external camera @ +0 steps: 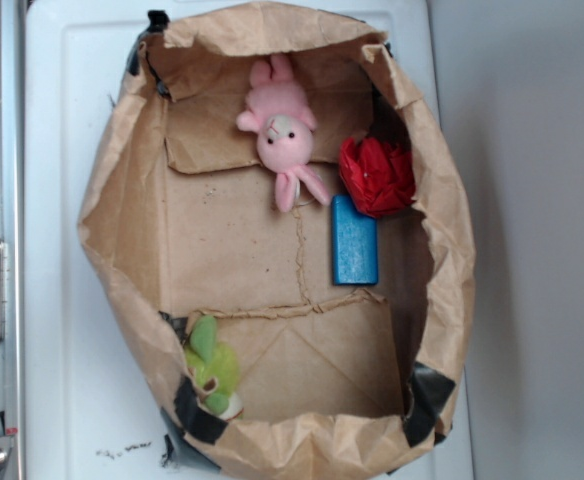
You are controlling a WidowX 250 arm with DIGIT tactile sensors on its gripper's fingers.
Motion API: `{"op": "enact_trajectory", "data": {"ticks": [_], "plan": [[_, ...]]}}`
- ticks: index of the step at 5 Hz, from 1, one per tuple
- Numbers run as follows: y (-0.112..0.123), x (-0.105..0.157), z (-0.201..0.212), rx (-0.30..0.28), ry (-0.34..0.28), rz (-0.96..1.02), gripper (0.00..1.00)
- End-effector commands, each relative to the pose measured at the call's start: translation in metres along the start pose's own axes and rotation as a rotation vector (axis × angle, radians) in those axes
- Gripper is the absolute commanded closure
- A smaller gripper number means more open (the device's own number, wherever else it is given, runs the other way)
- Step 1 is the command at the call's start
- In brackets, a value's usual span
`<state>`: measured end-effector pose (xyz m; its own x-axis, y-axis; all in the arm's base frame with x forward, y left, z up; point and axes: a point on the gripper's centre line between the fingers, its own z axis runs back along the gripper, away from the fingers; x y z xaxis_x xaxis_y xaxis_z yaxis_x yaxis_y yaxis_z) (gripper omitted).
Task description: Grab the green animal.
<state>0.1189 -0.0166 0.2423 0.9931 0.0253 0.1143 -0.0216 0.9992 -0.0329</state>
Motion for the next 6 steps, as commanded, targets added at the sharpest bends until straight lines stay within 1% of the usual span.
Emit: {"op": "enact_trajectory", "data": {"ticks": [1,2,3,4,5,6], "plan": [[0.0,0.0,0.0,0.0,0.0,0.0,0.0],[0.001,0.028,-0.012,0.036,-0.026,-0.038,0.0],[-0.003,0.047,-0.024,0.069,-0.041,-0.079,0.0],[0.001,0.065,-0.034,0.088,-0.042,-0.064,0.0],[0.011,0.1,-0.053,0.112,-0.034,-0.063,0.0],[0.027,0.135,-0.067,0.104,-0.023,-0.051,0.0]]}}
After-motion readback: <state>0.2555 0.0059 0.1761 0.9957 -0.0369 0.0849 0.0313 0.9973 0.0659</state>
